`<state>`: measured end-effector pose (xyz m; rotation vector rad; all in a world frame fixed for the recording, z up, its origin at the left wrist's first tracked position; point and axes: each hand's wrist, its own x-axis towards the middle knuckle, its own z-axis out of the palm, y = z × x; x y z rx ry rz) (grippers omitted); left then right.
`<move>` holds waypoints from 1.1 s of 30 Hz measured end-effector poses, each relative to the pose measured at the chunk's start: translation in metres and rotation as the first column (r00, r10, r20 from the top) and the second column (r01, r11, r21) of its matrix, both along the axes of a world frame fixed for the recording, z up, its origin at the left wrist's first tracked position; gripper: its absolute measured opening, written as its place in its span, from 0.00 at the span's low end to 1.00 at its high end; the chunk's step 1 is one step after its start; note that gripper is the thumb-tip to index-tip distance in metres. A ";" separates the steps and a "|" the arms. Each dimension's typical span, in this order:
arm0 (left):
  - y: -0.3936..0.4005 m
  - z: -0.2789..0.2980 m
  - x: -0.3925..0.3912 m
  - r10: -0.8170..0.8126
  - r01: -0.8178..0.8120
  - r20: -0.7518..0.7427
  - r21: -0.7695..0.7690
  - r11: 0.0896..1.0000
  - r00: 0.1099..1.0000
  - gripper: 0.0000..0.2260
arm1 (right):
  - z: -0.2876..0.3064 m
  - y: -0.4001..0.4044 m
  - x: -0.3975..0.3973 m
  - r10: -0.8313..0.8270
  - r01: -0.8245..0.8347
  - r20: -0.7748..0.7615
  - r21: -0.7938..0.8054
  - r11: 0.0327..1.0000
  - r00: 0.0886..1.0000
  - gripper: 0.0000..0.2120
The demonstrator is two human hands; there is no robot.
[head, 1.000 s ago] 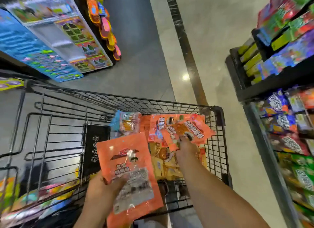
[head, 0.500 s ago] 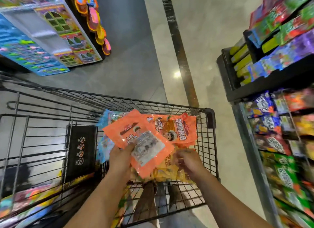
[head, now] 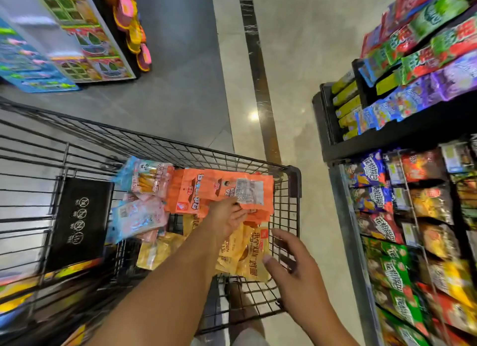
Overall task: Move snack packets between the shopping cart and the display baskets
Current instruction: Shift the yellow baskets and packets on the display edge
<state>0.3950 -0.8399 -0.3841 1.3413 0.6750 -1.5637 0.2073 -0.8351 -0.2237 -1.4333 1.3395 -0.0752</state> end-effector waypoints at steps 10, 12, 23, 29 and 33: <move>0.118 0.141 0.017 -0.544 0.602 0.788 0.292 0.743 0.288 0.23 | 0.062 -0.006 0.028 0.468 -0.453 -0.008 -0.270 0.850 0.883 0.32; 0.148 0.190 0.014 -0.461 0.542 0.877 0.324 0.775 0.135 0.28 | 0.081 -0.004 0.036 0.558 -0.531 -0.010 -0.320 0.784 0.830 0.35; 0.360 0.363 -0.066 -0.331 0.078 0.937 0.341 0.937 -0.117 0.38 | 0.174 0.089 0.100 0.958 -0.749 0.085 -0.605 0.268 0.274 0.42; 0.478 0.399 -0.153 -0.412 -0.341 0.904 0.354 0.871 -0.114 0.37 | 0.208 0.212 0.116 0.990 -0.733 0.108 -0.681 0.012 -0.085 0.42; 0.553 0.408 -0.222 -0.414 -0.531 0.908 0.319 0.785 -0.065 0.36 | 0.223 0.306 0.099 0.947 -0.704 0.151 -0.704 -0.099 -0.285 0.39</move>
